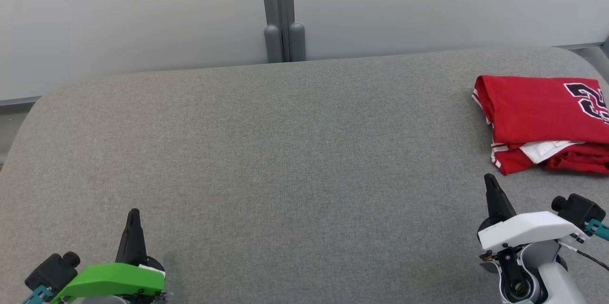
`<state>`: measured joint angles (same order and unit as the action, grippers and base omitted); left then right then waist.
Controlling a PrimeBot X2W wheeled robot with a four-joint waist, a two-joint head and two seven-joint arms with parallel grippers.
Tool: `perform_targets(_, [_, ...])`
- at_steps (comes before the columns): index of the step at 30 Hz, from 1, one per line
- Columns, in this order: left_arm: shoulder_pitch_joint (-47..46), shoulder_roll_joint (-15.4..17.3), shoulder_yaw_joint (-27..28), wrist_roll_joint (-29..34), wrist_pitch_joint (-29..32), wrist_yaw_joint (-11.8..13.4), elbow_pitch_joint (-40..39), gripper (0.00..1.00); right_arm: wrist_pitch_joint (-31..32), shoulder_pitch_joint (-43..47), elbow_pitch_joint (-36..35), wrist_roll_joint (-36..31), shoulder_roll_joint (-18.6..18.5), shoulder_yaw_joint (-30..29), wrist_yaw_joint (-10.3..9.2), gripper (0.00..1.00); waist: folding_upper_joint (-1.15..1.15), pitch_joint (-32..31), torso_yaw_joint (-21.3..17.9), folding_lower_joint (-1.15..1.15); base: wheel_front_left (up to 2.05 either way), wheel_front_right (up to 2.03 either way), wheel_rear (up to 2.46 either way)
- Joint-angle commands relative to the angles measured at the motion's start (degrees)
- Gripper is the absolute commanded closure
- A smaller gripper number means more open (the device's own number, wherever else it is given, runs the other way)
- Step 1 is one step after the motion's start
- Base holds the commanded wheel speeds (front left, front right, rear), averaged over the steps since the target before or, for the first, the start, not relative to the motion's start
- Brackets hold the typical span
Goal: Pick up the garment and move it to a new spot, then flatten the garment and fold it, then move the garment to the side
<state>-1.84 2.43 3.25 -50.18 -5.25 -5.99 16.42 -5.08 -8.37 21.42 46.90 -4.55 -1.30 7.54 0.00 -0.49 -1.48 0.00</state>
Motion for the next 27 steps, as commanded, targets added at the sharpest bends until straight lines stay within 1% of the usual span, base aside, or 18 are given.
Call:
perform_targets(1, [-1.74, 0.34, 0.33, -1.85, 0.41, -0.24, -0.94, 1.0, 0.39, -0.06, -1.16, 2.11, -0.15, -0.4, -0.02, 1.0, 0.0, 0.01, 0.03, 0.0, 0.0, 0.0, 0.0])
perform_targets(27, [-3.02, 0.47, 1.54, -17.55, 4.86, -0.77, -1.55, 1.0, 4.82, 0.81, -3.7, 19.0, 0.59, -2.36, -0.04, 1.0, 0.0, 0.21, 0.47, 0.0, 0.0, 0.0, 0.0])
